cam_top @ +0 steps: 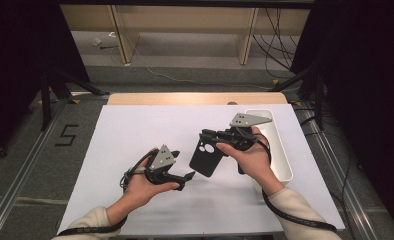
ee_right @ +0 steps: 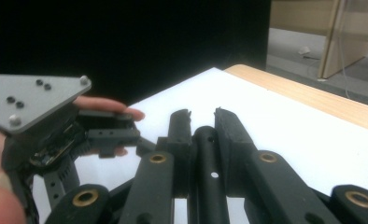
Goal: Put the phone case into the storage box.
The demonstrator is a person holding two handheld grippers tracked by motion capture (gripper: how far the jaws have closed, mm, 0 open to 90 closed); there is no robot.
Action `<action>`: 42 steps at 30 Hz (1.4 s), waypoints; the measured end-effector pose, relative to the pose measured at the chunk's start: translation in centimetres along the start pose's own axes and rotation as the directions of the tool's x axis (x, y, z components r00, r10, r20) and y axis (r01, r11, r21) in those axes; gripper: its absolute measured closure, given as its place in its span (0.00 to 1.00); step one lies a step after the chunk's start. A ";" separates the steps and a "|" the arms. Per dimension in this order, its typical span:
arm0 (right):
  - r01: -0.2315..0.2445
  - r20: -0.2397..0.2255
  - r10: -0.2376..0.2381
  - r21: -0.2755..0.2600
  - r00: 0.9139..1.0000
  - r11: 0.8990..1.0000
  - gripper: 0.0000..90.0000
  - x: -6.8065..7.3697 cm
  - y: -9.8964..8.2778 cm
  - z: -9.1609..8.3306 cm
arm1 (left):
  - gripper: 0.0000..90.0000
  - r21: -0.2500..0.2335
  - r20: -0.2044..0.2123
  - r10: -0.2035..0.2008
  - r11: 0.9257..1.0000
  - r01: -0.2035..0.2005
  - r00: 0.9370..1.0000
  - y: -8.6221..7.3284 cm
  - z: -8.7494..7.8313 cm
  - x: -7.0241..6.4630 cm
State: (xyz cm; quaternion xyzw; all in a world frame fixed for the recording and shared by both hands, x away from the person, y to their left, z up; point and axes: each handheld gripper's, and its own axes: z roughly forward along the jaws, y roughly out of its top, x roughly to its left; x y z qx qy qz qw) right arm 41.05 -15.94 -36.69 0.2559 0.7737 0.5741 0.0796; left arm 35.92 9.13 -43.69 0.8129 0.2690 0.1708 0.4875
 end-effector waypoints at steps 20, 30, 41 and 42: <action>0.196 -0.093 -0.186 0.117 0.978 0.974 0.86 0.2 0.9 -0.5 | 0.19 -0.006 0.024 0.019 1.000 -0.019 1.000 0.1 0.1 -0.3; 0.262 -0.134 -0.241 0.164 0.961 0.951 0.86 0.5 1.1 -0.6 | 0.20 -0.011 0.035 0.017 1.000 -0.017 0.999 0.1 0.1 -0.4; 0.319 -0.177 -0.289 0.180 0.941 0.930 0.86 0.9 1.2 -0.4 | 0.21 -0.019 0.048 0.023 1.000 -0.022 0.999 0.2 0.1 -0.5; 0.321 -0.177 -0.291 0.179 0.940 0.930 0.86 0.9 1.2 -0.4 | 0.21 -0.020 0.051 0.023 1.000 -0.022 0.998 0.2 0.1 -0.5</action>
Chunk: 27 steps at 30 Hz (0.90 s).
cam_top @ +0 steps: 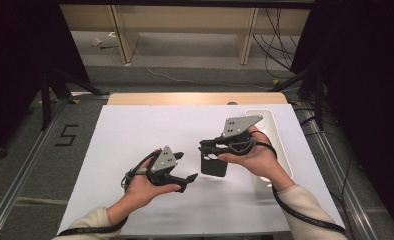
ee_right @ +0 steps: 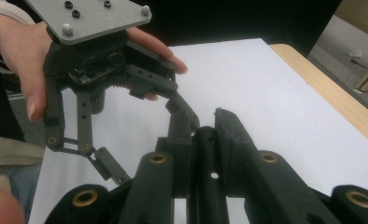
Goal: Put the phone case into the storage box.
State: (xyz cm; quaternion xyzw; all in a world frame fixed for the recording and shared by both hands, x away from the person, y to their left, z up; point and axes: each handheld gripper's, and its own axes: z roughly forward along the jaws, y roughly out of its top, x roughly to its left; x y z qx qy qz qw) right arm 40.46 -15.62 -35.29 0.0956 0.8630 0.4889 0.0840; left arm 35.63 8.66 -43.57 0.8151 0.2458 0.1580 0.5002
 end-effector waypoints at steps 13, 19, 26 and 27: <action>0.003 -0.026 -0.003 -0.012 1.000 1.000 0.86 0.2 0.2 0.0 | 0.20 -0.011 0.019 0.023 1.000 -0.022 1.000 0.1 0.3 -0.1; 0.004 -0.054 -0.006 -0.026 0.999 1.000 0.86 0.6 0.4 0.1 | 0.20 -0.007 0.041 0.027 1.000 -0.027 0.999 0.1 0.5 -0.4; 0.009 -0.091 -0.012 -0.034 0.996 0.999 0.86 1.0 0.7 0.4 | 0.20 0.005 0.060 0.042 0.999 -0.042 0.997 0.0 0.7 -0.6; 0.009 -0.102 -0.013 -0.040 0.995 0.999 0.86 1.1 0.7 0.5 | 0.20 0.006 0.064 0.041 0.999 -0.041 0.997 0.0 0.7 -0.7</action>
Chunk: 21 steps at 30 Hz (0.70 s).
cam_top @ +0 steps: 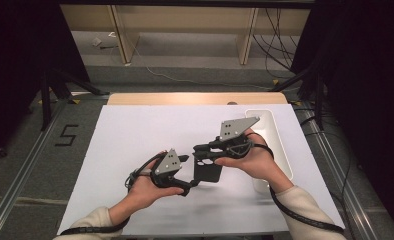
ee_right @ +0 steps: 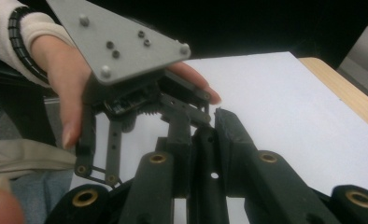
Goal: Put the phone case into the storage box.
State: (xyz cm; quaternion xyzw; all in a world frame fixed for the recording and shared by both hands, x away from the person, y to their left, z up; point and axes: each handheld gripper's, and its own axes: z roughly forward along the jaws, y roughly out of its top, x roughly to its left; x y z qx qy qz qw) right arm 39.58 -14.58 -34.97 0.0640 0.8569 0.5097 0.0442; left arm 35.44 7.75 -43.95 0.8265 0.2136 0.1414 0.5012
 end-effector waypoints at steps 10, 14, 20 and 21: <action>-0.004 -0.038 0.003 -0.010 0.999 1.000 0.86 0.3 0.0 0.4 | 0.27 0.001 0.039 0.014 1.000 -0.014 0.999 -0.1 0.3 -0.3; -0.007 -0.047 0.006 -0.014 0.999 1.000 0.86 0.3 0.0 0.5 | 0.32 -0.004 0.057 0.014 1.000 -0.014 0.998 -0.1 0.3 -0.2; -0.013 -0.065 0.012 -0.021 0.998 1.000 0.86 0.4 0.0 0.6 | 0.39 -0.006 0.079 0.030 1.000 -0.029 0.996 -0.2 0.5 -0.2; -0.013 -0.065 0.012 -0.021 0.998 1.000 0.86 0.4 0.0 0.6 | 0.40 -0.006 0.079 0.030 1.000 -0.029 0.996 -0.2 0.5 -0.2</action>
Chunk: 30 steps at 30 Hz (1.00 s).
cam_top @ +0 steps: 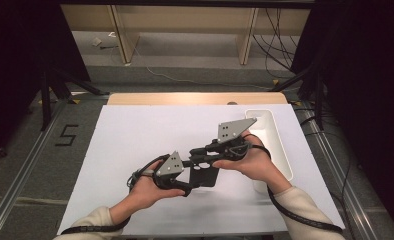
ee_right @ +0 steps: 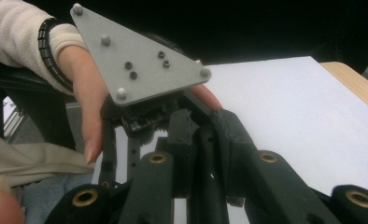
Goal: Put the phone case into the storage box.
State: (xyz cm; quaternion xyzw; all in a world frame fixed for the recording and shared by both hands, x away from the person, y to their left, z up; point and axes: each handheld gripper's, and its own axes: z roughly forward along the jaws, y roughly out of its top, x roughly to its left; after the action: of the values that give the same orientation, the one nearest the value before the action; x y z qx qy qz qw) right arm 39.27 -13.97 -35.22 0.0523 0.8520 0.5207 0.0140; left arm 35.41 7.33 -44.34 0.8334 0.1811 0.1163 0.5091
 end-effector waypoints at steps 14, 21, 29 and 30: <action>-0.001 -0.029 0.001 -0.009 1.000 1.000 0.86 0.1 -0.1 0.3 | 0.71 -0.013 0.052 0.056 0.998 -0.055 0.997 0.2 -0.1 -0.1; 0.005 -0.054 -0.006 -0.012 0.998 1.000 0.86 0.1 -0.1 0.3 | 0.81 -0.007 0.064 0.070 0.998 -0.070 0.995 0.2 -0.4 0.2; 0.028 -0.062 -0.029 -0.011 0.998 1.000 0.75 0.2 0.0 0.3 | 0.89 0.007 0.078 0.043 0.999 -0.044 0.996 0.4 -0.6 0.3; 0.032 -0.051 -0.033 -0.009 0.998 0.999 0.71 0.2 0.0 0.2 | 0.89 0.008 0.076 0.040 0.999 -0.041 0.996 0.4 -0.6 0.3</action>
State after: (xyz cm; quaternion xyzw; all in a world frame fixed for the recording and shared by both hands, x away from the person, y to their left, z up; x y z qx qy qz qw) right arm 39.13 -13.76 -35.28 0.0250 0.8506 0.5252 0.0010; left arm 35.55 7.81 -43.73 0.8433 0.1451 0.0940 0.5089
